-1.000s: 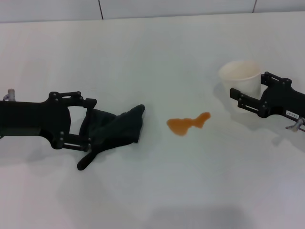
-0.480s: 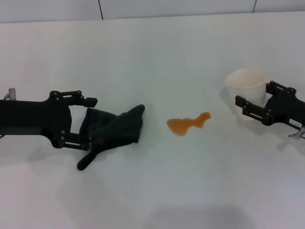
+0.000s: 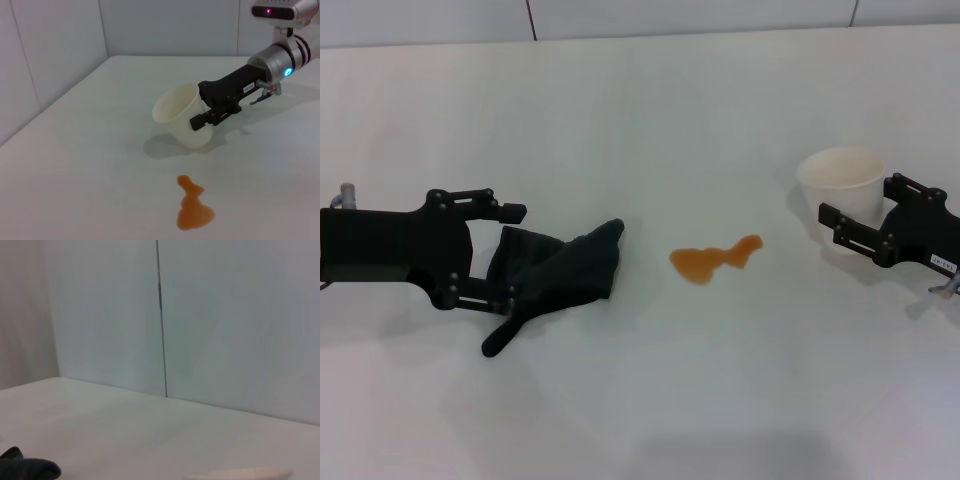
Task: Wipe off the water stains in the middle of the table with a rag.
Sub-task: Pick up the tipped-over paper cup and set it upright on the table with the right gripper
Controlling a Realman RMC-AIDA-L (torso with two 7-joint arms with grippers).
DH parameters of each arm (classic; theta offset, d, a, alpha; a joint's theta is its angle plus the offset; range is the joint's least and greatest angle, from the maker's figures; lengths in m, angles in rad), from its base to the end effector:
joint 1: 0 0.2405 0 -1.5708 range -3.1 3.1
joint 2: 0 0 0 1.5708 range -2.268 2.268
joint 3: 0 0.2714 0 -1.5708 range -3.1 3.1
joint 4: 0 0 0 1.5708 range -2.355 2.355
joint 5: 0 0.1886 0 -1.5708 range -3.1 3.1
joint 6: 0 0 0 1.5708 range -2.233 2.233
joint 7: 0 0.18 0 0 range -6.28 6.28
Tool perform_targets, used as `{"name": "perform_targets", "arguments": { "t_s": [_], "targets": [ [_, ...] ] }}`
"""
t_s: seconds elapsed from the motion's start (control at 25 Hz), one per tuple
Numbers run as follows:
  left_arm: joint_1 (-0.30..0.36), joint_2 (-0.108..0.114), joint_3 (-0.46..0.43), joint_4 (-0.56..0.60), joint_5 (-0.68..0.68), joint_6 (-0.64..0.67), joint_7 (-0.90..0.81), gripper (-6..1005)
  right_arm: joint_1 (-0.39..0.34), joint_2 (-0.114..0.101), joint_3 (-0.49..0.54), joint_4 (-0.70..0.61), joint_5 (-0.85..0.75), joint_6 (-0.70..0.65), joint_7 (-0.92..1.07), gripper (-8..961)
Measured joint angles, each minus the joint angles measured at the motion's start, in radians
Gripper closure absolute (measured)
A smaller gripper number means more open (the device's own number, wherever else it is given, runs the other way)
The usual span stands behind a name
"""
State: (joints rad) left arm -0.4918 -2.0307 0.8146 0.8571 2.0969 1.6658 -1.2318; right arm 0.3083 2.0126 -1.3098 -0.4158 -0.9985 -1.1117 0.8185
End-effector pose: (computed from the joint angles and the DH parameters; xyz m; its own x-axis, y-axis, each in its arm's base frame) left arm -0.2572 0.3168 -0.0175 0.9613 0.0751 0.2650 0.1267 -0.9748 -0.1834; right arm 0.3154 0.3281 -0.0400 0.7741 -0.1859 -0.6052 -0.5615 -0.6433 -0.5205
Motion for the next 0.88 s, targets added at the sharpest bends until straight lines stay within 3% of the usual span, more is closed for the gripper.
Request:
{"name": "perform_targets", "arguments": {
  "t_s": [0.52, 0.72, 0.88],
  "targets": [
    [-0.004, 0.000, 0.000, 0.001, 0.000, -0.002, 0.000, 110, 0.006, 0.000, -0.008, 0.014, -0.004, 0.007, 0.025, 232],
    [-0.004, 0.000, 0.000, 0.002, 0.000, -0.003, 0.000, 109, 0.007, -0.001, -0.014, 0.014, -0.008, 0.004, 0.030, 99],
    [-0.004, 0.000, 0.000, 0.002, 0.000, -0.003, 0.000, 109, 0.007, -0.001, -0.017, 0.014, -0.013, 0.008, 0.037, 86]
  ]
}}
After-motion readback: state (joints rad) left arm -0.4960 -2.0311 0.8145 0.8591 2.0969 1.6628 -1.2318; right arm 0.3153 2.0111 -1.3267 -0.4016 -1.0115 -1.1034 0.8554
